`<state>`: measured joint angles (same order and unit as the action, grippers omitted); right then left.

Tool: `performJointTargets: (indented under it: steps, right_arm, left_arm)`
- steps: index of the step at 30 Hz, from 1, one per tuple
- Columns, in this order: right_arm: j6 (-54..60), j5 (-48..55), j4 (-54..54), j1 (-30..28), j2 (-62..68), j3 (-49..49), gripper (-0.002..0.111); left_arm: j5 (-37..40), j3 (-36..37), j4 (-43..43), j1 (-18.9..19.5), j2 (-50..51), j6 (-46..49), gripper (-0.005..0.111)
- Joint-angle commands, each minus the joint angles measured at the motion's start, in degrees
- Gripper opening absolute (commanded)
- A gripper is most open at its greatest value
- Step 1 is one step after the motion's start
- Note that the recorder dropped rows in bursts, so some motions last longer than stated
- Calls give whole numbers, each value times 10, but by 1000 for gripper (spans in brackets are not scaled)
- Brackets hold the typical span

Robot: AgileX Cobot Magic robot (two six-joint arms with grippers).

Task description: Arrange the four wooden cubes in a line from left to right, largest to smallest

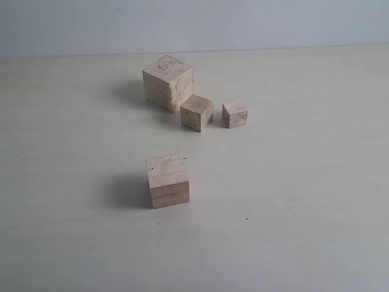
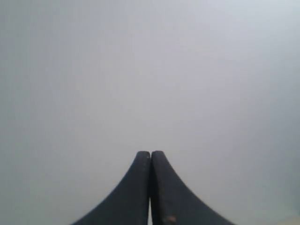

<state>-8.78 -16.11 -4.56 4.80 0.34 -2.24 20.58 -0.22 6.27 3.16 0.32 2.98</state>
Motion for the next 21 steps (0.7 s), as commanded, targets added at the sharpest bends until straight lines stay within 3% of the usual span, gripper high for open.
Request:
performJointTargets:
  steps: [1, 5, 11, 17, 21]
  right_arm:
    - [-48, -3, 6, 2, 4, -86, 0]
    - [-47, 79, 6, 2, 74, -208, 0]
    - [-14, 117, 7, 6, 236, -359, 0]
    - [33, 161, 7, 87, 422, -488, 0]
    - [121, 247, 7, 167, 564, -573, 0]
  left_arm:
    - [-3, 2, -1, -3, -3, -3, 0]
    - [-3, 2, -1, -3, -3, -3, 0]
    - [-3, 2, -1, -3, -3, -3, 0]
    - [-3, 2, -1, -3, -3, -3, 0]
    - [-3, 2, -1, -3, -3, -3, 0]
